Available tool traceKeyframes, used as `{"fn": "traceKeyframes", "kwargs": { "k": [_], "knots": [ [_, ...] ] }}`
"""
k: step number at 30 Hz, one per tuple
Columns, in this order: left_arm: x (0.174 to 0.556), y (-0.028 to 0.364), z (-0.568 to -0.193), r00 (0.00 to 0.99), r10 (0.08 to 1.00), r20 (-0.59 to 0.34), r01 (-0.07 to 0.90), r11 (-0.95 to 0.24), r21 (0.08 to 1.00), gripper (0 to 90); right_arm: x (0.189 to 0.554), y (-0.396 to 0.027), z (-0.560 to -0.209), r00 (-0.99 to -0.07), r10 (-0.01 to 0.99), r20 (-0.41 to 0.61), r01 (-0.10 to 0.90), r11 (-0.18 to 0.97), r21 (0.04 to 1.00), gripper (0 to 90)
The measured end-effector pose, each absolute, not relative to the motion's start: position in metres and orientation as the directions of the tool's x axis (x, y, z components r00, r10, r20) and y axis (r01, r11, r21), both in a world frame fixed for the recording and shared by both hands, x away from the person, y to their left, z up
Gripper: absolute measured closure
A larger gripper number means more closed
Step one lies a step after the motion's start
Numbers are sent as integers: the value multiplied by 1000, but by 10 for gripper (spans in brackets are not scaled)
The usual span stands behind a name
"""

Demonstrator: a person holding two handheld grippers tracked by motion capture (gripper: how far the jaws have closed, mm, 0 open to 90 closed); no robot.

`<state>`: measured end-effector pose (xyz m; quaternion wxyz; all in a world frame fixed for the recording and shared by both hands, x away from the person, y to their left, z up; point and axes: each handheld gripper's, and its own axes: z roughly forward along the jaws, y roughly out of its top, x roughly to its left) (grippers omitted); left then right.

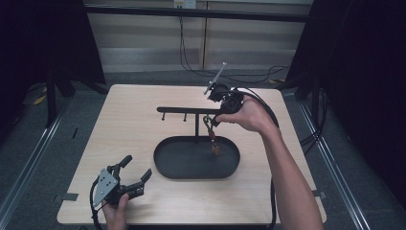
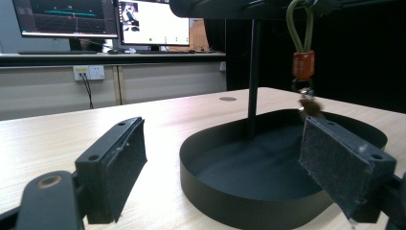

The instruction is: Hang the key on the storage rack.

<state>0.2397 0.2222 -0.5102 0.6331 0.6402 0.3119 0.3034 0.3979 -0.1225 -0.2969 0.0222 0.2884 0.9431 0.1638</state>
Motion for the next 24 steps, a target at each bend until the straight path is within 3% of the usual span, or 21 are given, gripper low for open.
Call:
{"fn": "traceKeyframes", "kwargs": {
  "k": [24],
  "knots": [
    [240, 223, -510, 622, 783, -3, 15, -8, 1000, 159, 370, -135, -309, -838, 541, 72, 507, 723, 470, 739]
  ]
}}
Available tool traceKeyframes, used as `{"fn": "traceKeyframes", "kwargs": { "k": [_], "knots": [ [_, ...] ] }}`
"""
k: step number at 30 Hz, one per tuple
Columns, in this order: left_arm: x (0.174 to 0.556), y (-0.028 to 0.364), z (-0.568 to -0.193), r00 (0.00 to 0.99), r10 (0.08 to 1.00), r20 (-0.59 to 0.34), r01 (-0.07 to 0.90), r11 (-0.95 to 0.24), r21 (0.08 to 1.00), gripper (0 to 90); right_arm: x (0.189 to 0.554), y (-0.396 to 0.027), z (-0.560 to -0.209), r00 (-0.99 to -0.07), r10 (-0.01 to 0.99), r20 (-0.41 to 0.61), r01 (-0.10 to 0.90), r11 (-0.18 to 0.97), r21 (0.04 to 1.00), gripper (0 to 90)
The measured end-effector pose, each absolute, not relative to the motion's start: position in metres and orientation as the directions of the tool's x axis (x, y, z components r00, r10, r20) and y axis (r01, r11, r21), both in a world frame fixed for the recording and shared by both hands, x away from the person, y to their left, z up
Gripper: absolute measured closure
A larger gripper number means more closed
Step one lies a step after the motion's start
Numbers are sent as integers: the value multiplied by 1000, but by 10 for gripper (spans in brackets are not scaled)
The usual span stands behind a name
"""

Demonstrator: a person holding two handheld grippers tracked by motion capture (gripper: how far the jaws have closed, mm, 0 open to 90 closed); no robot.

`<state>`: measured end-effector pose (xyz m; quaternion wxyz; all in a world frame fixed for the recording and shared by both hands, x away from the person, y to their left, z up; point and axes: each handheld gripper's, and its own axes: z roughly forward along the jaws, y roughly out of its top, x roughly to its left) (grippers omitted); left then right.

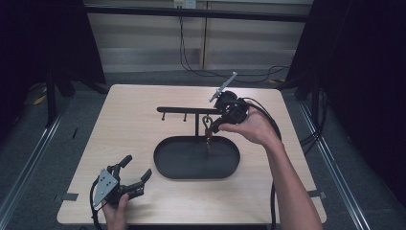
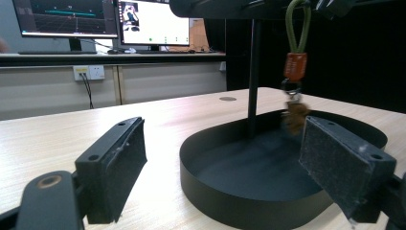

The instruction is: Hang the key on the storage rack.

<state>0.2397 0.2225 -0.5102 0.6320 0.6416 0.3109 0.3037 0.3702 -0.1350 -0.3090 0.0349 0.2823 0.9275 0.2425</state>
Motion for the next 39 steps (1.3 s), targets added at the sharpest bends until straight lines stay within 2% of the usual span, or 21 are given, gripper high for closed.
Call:
{"fn": "traceKeyframes", "kwargs": {
  "k": [19, 26, 33, 39],
  "knots": [
    [240, 223, -510, 623, 782, -2, 15, -9, 1000, 159, 339, -153, -329, -822, 563, 90, 480, 599, 641, 692],
    [240, 222, -510, 623, 782, -7, 15, -3, 1000, 159, 323, -159, -339, -824, 560, 85, 435, 529, 729, 689],
    [240, 222, -510, 624, 782, -5, 15, -6, 1000, 158, 306, -162, -357, -824, 565, 42, 381, 497, 779, 680],
    [240, 222, -510, 624, 781, -4, 15, -6, 1000, 159, 294, -167, -368, -819, 571, 55, 357, 433, 828, 670]
  ]
}}
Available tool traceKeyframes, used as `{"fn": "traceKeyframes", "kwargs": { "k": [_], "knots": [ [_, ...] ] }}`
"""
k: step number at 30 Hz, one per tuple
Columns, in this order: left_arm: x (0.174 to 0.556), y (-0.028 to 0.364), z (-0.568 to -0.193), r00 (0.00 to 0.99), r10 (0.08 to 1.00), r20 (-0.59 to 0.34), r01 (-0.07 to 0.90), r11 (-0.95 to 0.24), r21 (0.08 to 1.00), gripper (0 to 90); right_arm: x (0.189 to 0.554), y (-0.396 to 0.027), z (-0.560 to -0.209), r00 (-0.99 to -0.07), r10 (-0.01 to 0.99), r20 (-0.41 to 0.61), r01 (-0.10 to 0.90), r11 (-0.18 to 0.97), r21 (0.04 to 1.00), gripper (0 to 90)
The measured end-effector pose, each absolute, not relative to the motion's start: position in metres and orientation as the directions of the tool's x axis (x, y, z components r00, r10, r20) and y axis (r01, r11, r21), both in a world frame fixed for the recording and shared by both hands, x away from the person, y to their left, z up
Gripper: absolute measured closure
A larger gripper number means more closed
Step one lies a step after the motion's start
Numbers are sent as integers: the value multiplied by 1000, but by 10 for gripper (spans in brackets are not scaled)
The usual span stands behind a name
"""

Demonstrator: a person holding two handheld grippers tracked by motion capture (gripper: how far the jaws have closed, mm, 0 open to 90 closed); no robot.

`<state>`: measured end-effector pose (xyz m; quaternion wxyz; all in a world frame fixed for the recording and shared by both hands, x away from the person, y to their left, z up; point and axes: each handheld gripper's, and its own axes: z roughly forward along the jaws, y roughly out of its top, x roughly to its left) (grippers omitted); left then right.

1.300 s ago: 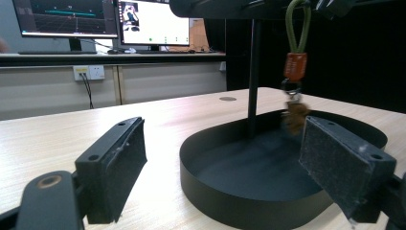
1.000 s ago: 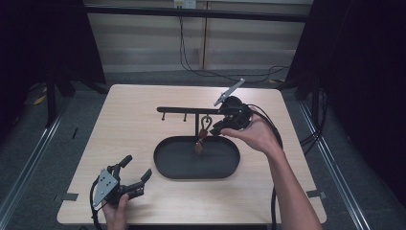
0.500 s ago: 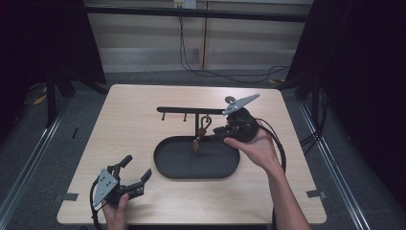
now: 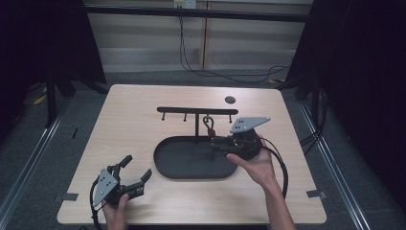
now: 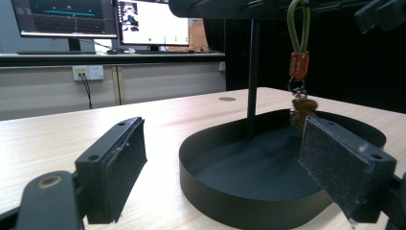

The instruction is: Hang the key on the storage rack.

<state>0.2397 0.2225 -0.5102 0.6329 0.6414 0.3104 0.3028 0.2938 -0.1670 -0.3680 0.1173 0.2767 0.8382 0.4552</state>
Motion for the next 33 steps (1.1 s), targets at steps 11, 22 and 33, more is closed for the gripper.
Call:
{"fn": "traceKeyframes", "kwargs": {
  "k": [11, 22, 33],
  "knots": [
    [240, 223, -510, 625, 781, -4, 16, -8, 1000, 159, 270, -186, -412, -764, 635, 116, 370, 283, 885, 662],
    [240, 223, -510, 622, 783, 2, 13, -12, 1000, 159, 243, -211, -457, -709, 684, 175, 318, 89, 944, 613],
    [240, 223, -510, 625, 781, -2, 15, -9, 1000, 159, 228, -216, -486, -656, 733, 181, 291, 24, 956, 584]
  ]
}}
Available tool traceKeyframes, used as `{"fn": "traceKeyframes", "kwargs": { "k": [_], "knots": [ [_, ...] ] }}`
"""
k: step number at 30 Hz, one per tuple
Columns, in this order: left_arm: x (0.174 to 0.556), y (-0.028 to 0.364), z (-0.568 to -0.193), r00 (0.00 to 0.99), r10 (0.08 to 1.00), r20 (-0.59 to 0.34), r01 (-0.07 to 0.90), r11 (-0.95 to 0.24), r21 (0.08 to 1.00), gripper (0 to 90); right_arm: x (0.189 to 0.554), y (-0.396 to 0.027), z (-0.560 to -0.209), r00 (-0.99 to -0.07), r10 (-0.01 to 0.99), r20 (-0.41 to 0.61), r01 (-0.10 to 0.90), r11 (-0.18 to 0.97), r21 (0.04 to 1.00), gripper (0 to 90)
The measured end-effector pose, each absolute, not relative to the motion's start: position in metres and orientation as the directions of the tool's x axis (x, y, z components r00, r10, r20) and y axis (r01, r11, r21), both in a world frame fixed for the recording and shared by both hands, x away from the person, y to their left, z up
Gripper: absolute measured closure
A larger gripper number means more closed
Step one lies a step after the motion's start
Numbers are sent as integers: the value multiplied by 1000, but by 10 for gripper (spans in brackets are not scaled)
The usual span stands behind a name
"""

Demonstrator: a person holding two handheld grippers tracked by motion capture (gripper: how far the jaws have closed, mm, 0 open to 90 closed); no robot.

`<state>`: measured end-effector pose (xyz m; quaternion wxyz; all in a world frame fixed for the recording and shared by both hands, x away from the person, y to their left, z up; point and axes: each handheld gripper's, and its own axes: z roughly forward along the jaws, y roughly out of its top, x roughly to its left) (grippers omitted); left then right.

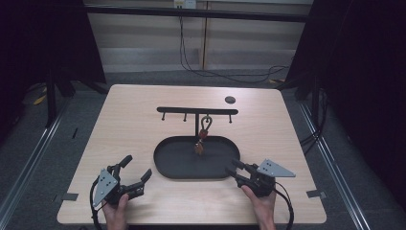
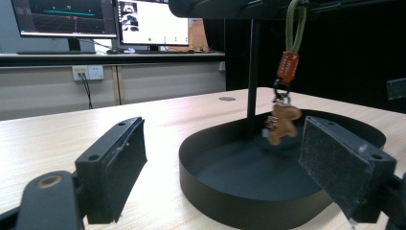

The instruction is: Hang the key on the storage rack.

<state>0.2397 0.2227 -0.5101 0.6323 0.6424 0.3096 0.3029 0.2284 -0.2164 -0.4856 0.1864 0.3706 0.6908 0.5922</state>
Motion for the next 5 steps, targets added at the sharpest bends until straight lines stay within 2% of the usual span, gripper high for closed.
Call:
{"fn": "traceKeyframes", "kwargs": {
  "k": [5],
  "knots": [
    [240, 223, -510, 622, 783, -2, 13, -8, 1000, 159, 223, -221, -497, -632, 751, 191, 270, -18, 963, 569]
  ]
}}
